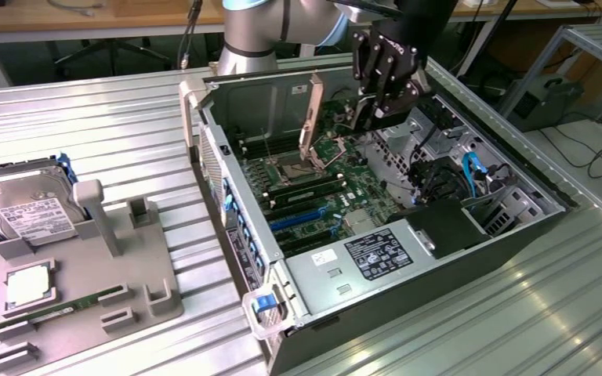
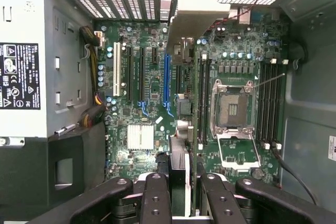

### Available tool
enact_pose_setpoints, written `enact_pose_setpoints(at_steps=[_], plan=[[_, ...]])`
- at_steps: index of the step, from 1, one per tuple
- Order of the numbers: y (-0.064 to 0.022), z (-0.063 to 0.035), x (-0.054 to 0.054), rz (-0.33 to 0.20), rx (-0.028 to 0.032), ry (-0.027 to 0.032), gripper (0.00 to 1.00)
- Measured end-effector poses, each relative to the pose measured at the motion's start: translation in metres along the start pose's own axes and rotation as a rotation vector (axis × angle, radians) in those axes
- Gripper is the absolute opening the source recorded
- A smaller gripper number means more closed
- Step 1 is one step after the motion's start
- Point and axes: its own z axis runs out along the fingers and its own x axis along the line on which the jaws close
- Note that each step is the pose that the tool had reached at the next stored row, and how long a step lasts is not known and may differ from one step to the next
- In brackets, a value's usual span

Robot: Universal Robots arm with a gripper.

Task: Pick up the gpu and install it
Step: 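Insert the gpu into the slot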

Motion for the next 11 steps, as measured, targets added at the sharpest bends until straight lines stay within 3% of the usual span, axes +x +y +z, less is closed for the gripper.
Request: enact_pose_setpoints(at_steps=[11], plan=[[0.0,0.0046,0.0001,0.0,0.0,-0.0003,0.27]])
